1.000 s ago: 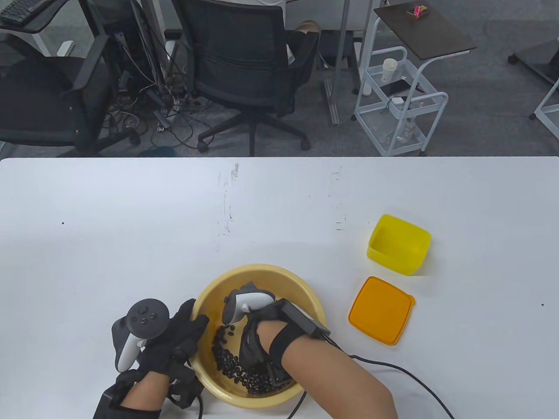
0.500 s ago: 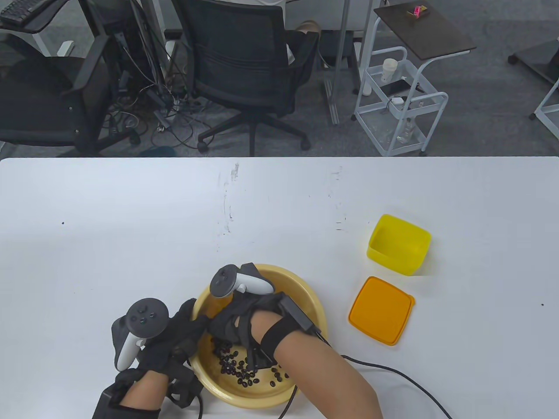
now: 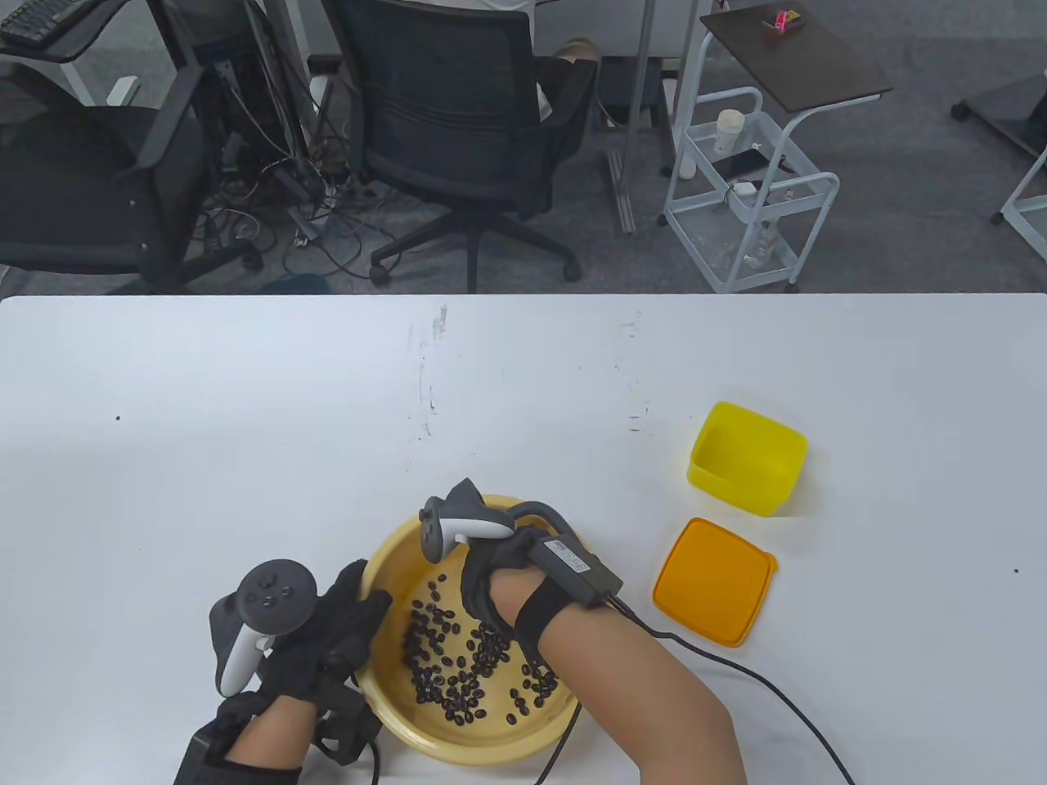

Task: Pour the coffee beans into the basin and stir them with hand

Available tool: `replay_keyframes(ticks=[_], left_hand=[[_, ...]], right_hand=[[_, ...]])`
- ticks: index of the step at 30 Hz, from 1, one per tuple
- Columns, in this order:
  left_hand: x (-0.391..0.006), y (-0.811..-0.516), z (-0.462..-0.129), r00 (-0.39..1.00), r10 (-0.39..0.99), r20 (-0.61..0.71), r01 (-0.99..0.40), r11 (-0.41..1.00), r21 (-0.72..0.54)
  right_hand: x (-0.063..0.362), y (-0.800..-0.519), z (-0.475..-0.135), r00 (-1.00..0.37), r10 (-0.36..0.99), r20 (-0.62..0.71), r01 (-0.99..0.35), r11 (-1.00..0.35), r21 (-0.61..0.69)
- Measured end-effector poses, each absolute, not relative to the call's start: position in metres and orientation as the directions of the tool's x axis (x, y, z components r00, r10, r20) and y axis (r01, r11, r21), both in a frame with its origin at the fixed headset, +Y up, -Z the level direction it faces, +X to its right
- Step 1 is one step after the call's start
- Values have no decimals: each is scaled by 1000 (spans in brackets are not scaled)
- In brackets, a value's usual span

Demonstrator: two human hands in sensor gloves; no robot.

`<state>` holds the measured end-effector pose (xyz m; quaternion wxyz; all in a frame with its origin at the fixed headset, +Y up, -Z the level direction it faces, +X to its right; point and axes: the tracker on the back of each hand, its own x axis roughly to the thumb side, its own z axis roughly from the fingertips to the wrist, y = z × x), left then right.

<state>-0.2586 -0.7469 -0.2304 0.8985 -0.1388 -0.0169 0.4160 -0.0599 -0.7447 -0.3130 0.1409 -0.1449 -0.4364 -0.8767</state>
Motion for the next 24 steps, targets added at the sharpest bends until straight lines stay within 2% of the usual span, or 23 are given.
replay_keyframes(ticks=[6,10,17,20,24], left_hand=[[-259,-747,-230,655,751,-86,-742,617,-263],[-258,-747,-230,658,748,-85,-740,621,-260],[-258,-747,-230,662,745,-83,-736,626,-258],[-258,-748,-231,654,752,-75,-741,618,-264],[-258,-748,-231,659,749,-75,-737,622,-264]], right_hand=[[-58,-760,-291,-899,-134,416,431,-438,789],[-62,-773,-274,-938,34,344,325,-255,911],[-82,-780,-260,-897,424,127,108,-69,992],[-90,-776,-267,-849,525,62,32,-66,997],[-94,-770,-281,-809,587,11,-66,-110,992]])
